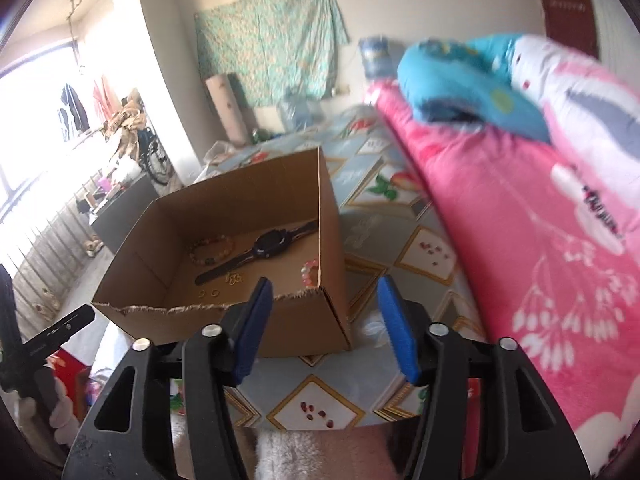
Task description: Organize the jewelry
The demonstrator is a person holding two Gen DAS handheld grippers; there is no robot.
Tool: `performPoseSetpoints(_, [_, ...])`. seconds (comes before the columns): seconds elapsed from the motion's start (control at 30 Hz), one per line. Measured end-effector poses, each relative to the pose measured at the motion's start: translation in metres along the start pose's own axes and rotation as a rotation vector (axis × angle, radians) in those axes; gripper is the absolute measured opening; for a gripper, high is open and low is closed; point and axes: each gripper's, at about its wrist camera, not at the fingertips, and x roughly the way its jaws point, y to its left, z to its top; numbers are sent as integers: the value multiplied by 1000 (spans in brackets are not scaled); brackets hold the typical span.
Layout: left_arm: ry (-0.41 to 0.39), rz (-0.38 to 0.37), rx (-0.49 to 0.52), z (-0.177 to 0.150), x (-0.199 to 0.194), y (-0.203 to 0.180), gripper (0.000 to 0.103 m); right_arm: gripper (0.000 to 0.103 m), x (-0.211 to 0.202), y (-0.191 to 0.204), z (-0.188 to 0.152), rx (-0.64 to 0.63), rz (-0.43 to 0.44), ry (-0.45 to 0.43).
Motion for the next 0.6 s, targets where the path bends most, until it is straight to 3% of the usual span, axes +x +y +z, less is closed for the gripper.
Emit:
performPoseSetpoints(0.17, [44,1,37,-18,4,-23,98,77,-1,14,-12,-61,2,-13])
performPoseSetpoints(0.47, [10,18,69,-13,12,-55,98,78,23,30,-17,-64,3,64])
performPoseSetpoints(0.6, [15,107,43,-7,22,-56,98,78,27,44,-20,-103,20,94])
